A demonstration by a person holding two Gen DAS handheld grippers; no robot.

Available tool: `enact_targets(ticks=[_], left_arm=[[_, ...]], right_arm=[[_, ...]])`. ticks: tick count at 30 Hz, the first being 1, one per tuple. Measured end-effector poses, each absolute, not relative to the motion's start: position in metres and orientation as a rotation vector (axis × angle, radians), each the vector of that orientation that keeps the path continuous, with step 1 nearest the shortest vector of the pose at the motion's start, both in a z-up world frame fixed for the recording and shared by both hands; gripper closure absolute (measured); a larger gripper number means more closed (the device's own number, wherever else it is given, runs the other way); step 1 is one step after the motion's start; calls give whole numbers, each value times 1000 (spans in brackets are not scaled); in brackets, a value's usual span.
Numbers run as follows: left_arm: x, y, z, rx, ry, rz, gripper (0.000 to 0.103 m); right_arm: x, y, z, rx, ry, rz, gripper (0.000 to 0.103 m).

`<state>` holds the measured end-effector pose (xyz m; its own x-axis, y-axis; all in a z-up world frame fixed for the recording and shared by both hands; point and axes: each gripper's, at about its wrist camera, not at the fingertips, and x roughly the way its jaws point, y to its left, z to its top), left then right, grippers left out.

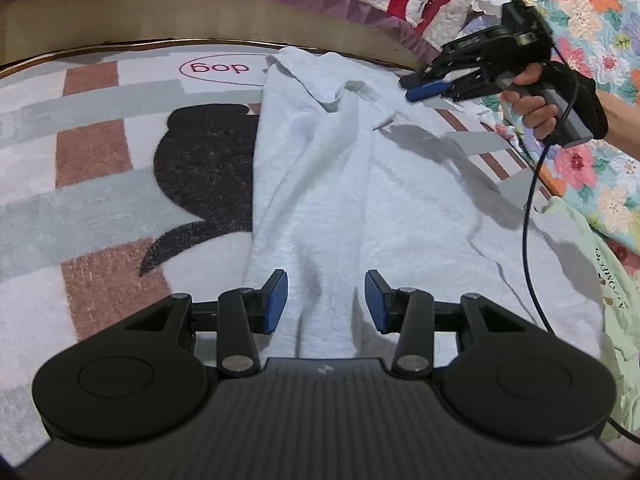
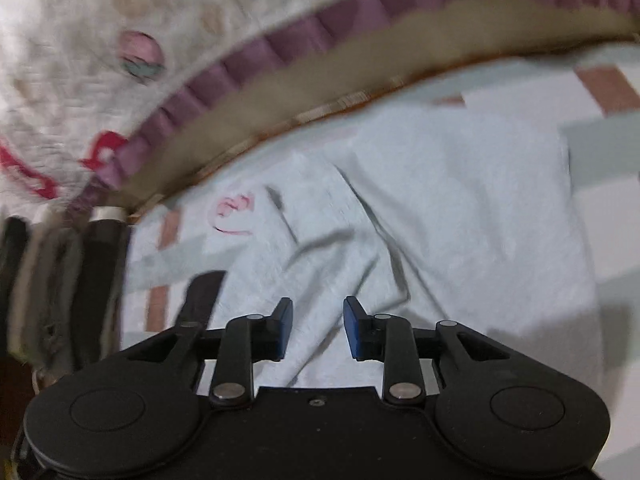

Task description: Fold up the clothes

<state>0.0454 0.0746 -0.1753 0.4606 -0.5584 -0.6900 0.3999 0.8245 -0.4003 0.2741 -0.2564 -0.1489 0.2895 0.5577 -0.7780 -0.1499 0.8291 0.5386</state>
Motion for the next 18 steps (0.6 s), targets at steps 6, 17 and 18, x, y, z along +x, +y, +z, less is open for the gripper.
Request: enact_targets(ticks=[6,17,18], left_arm=[[44,70,-179,-167,927,-590,62],[46,79,-176,-156,921,-564,62],[46,79,-174,-160,913,-577,62]], right_arm=[[294,-232,-183,417,1216,380,65],[284,-193,-120,273,863,542,100],[276,-203,-102,355,800,595,101]])
